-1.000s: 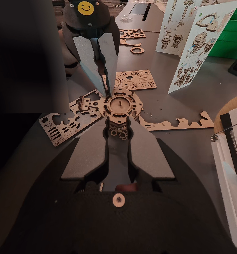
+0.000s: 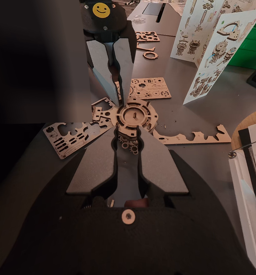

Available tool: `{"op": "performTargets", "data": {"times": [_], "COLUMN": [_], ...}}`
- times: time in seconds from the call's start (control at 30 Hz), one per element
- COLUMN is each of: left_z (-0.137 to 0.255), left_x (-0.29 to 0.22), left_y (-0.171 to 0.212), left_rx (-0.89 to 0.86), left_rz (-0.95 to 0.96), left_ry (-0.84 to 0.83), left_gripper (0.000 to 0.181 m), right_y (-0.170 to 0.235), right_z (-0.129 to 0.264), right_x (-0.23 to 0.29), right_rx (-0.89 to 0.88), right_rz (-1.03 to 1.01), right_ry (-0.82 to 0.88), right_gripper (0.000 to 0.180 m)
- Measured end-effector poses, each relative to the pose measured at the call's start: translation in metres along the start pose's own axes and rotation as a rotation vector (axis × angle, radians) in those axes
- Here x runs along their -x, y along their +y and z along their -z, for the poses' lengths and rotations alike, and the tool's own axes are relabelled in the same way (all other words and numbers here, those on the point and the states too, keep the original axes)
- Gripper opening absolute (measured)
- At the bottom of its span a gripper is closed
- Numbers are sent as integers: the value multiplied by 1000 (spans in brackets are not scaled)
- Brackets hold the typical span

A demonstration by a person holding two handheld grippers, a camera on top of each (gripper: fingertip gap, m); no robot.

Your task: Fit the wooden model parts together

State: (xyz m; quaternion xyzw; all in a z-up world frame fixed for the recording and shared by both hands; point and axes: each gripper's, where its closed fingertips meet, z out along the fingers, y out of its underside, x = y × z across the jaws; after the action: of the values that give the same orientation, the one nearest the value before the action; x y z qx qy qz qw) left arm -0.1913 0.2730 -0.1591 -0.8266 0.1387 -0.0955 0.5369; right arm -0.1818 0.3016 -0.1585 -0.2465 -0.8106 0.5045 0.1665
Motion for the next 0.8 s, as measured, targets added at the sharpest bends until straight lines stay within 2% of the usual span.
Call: {"op": "performTargets", "data": {"times": [0.8], "left_z": [2], "left_x": [0], "left_y": [2], "left_rx": [-21], "left_rz": [-11], "left_ry": [40], "left_gripper": [2], "right_y": [-1], "right_z": [-1], "right_x": [4], "right_rx": [9], "right_rz": [10], "right_ry": [0], "right_gripper": [20]}}
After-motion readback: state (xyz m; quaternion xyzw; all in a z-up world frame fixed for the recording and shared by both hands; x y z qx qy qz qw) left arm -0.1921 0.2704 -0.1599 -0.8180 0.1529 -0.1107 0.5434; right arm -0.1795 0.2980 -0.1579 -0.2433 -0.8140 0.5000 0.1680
